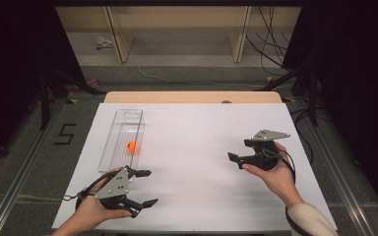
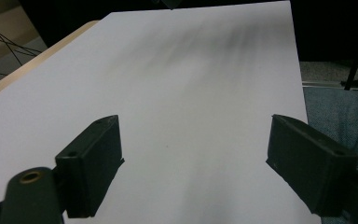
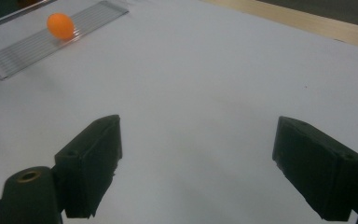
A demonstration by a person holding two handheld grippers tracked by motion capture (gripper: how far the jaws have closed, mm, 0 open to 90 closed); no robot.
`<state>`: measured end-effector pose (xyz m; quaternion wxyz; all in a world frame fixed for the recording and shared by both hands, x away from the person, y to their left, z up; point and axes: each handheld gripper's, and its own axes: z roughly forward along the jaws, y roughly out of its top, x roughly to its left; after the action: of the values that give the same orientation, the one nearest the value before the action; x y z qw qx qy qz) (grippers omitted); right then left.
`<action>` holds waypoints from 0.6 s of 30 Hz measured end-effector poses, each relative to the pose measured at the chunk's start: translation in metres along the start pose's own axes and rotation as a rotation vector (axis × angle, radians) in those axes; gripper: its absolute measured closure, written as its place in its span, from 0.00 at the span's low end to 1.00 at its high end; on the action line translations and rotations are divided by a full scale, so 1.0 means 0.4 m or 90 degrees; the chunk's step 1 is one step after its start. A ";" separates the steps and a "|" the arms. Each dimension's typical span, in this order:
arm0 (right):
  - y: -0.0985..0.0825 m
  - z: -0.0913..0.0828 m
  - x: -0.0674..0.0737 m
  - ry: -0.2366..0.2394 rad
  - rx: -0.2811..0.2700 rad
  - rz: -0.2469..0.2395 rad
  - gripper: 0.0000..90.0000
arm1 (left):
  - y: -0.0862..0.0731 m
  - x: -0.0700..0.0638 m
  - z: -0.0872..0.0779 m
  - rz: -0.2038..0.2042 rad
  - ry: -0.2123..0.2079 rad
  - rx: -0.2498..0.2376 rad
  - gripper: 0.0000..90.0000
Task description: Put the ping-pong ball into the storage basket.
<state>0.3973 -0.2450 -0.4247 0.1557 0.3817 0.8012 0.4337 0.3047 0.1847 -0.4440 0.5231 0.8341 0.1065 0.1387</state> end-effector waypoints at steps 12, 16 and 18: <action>-0.021 -0.026 -0.001 -0.001 -0.002 0.004 0.18 | 0.000 0.001 -0.001 0.000 0.001 0.001 0.19; -0.025 -0.035 -0.001 0.001 -0.005 0.005 0.18 | 0.000 0.001 -0.001 0.001 0.002 0.001 0.19; -0.028 -0.040 -0.001 0.001 -0.005 0.007 0.18 | 0.000 0.001 -0.001 0.001 0.002 0.000 0.19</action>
<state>0.3830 -0.2584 -0.4248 0.1542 0.3850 0.7976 0.4380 0.3048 0.1853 -0.4438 0.5226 0.8342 0.1067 0.1402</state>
